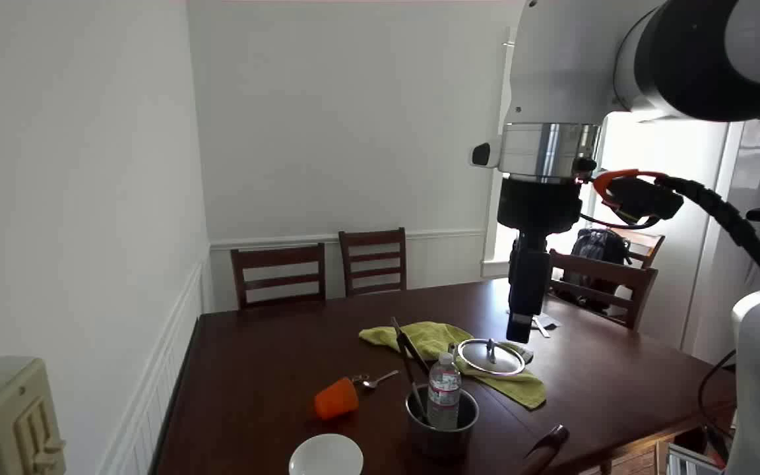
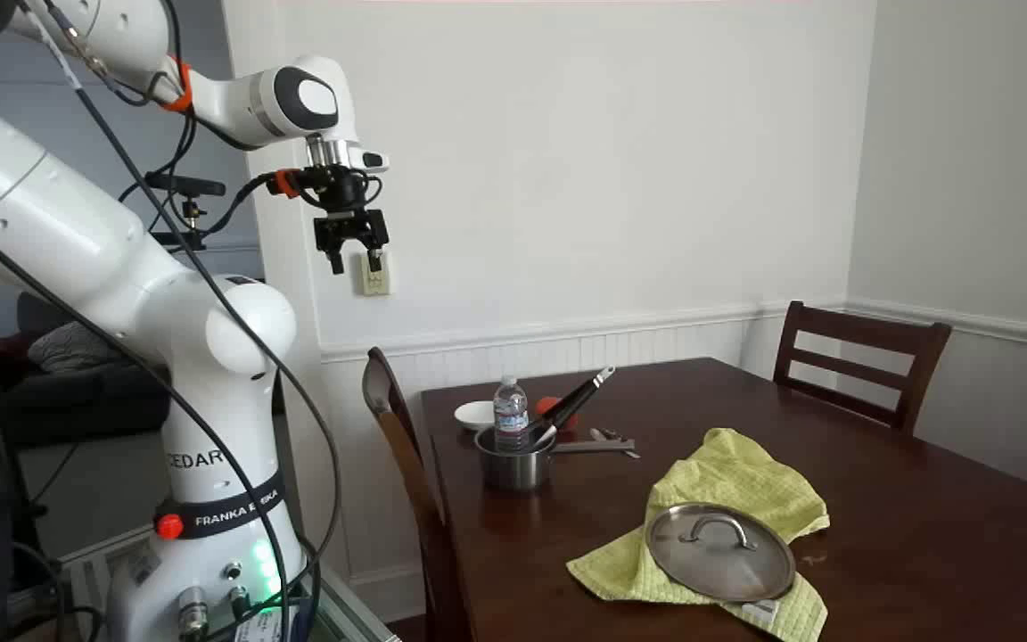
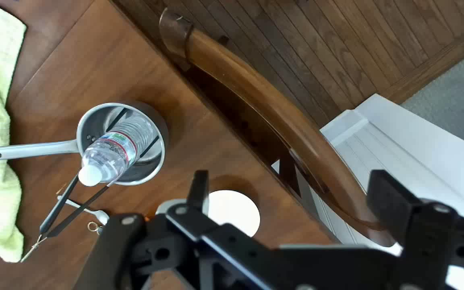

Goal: Pour the blocks out of the orange cup and into the white bowl then place the cup upright on the right side of the table

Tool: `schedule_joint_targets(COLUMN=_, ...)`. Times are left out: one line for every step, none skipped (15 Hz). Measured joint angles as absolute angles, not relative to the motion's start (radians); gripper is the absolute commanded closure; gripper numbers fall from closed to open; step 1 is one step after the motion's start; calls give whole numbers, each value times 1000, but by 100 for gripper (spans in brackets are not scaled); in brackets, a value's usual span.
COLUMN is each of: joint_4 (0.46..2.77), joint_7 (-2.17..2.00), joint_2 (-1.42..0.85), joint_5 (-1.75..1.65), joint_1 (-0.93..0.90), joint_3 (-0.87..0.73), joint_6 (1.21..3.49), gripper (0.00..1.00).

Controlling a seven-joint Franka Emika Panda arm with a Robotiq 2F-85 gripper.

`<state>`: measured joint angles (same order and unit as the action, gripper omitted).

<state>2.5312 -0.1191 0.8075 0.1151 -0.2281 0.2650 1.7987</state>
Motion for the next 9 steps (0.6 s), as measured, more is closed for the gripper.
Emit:
schedule_joint_targets(joint_4=2531, joint_7=-119, joint_2=808, joint_5=115, joint_1=-228, joint_3=265, joint_6=1799, gripper=0)
schedule_joint_targets(joint_4=2531, joint_7=-119, joint_2=808, joint_5=115, joint_1=-228, joint_3=265, joint_6=1799, gripper=0)
schedule_joint_targets(joint_4=2531, joint_7=-119, joint_2=808, joint_5=115, joint_1=-228, joint_3=265, joint_6=1799, gripper=0)
schedule_joint_targets(joint_4=2531, joint_7=-119, joint_2=808, joint_5=115, joint_1=-228, joint_3=265, joint_6=1799, gripper=0)
schedule_joint_targets(joint_4=2531, joint_7=-119, joint_2=808, joint_5=115, joint_1=-228, joint_3=265, joint_6=1799, gripper=0)
schedule_joint_targets(joint_4=2531, joint_7=-119, joint_2=808, joint_5=115, joint_1=-228, joint_3=265, joint_6=1799, gripper=0)
schedule_joint_targets(joint_4=2531, joint_7=-119, joint_2=808, joint_5=115, joint_1=-228, joint_3=265, joint_6=1799, gripper=0)
schedule_joint_targets(joint_4=2531, joint_7=-121, joint_2=808, joint_5=109, joint_1=-227, joint_3=267, joint_6=1800, gripper=0)
schedule_joint_targets(joint_4=2531, joint_7=-144, joint_2=808, joint_5=97, joint_1=-219, joint_3=270, joint_6=1810, gripper=0)
